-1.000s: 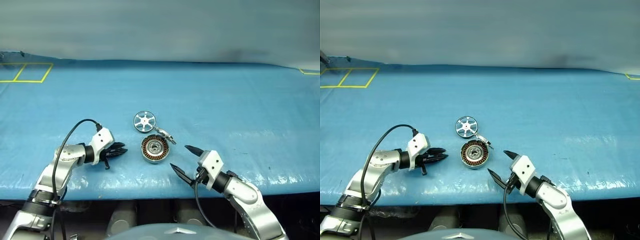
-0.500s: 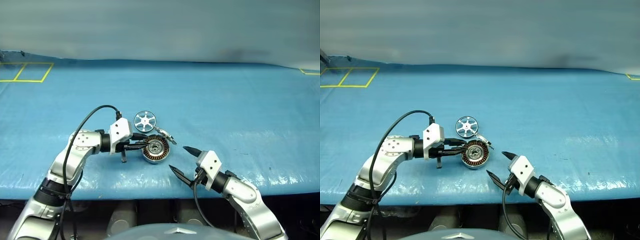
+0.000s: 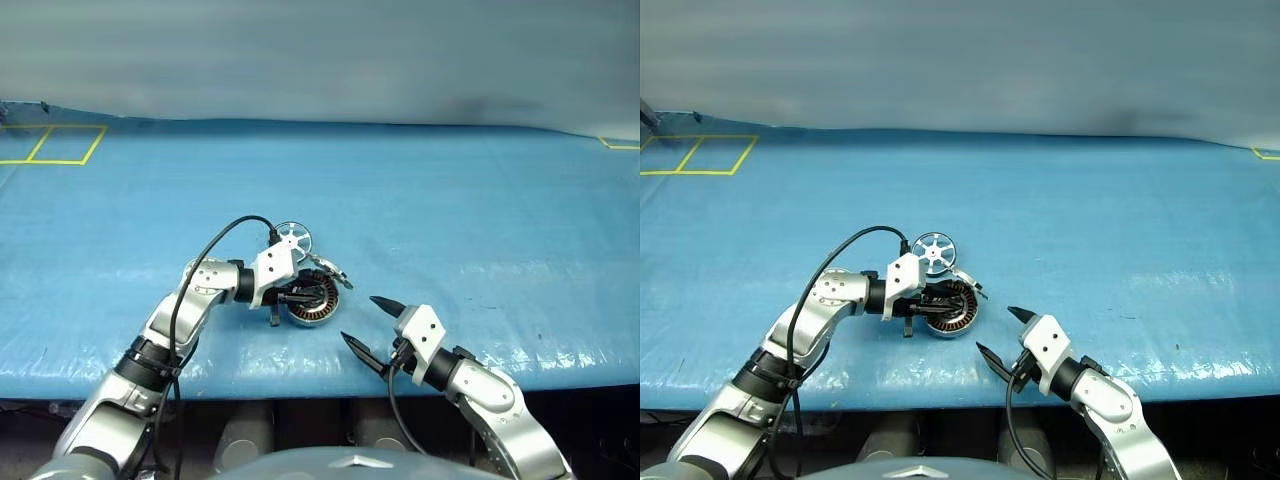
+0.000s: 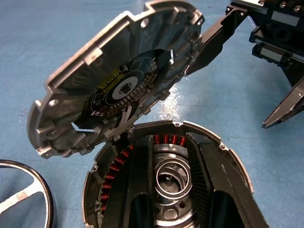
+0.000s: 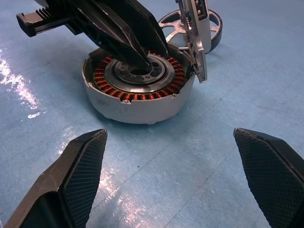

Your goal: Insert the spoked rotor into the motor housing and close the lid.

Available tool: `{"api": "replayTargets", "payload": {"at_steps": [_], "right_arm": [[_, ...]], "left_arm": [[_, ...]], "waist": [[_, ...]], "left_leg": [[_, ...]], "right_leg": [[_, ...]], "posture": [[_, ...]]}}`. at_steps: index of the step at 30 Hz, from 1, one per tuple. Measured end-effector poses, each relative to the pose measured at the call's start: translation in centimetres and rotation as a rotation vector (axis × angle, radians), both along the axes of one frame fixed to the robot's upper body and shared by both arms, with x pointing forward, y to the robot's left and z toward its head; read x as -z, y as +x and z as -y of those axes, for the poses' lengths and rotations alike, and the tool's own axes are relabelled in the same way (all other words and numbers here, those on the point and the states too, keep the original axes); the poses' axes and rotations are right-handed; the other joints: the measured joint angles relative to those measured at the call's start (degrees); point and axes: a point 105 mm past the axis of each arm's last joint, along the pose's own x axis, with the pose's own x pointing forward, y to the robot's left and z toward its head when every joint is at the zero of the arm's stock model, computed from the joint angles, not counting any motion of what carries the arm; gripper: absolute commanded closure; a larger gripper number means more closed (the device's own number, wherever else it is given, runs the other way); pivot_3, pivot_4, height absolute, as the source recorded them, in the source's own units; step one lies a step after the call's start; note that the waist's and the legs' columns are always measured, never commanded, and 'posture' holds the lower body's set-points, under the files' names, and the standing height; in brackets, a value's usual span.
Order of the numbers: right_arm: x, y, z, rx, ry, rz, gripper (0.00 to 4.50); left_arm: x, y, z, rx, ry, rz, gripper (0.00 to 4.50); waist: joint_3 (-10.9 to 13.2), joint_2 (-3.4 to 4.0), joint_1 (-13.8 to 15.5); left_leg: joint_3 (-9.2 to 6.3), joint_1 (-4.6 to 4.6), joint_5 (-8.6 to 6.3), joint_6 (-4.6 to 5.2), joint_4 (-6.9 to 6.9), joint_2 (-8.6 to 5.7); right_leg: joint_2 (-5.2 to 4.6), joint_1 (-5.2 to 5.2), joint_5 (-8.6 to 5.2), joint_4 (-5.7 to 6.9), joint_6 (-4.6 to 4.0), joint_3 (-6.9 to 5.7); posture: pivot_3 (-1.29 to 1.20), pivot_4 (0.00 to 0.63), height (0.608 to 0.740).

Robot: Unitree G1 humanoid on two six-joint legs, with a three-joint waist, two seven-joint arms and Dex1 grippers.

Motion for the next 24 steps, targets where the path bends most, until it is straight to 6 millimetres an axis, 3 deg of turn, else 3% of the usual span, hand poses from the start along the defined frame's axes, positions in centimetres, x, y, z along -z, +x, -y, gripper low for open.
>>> {"api": "replayTargets", "payload": {"at_steps": [24], "right_arm": [[0.04, 0.02, 0.06, 0.006, -0.005, 0.001, 0.00]], "left_arm": [[0.92, 0.58, -0.19, -0.023, 0.043, 0.025, 3.83]], "waist": [[0.0, 0.00, 0.0]], "left_leg": [[-0.01, 0.00, 0.00, 0.00, 0.00, 0.00]], "right_leg": [[0.00, 0.00, 0.00, 0.00, 0.00, 0.00]], "posture": [[0.00, 0.150, 0.740]]}}
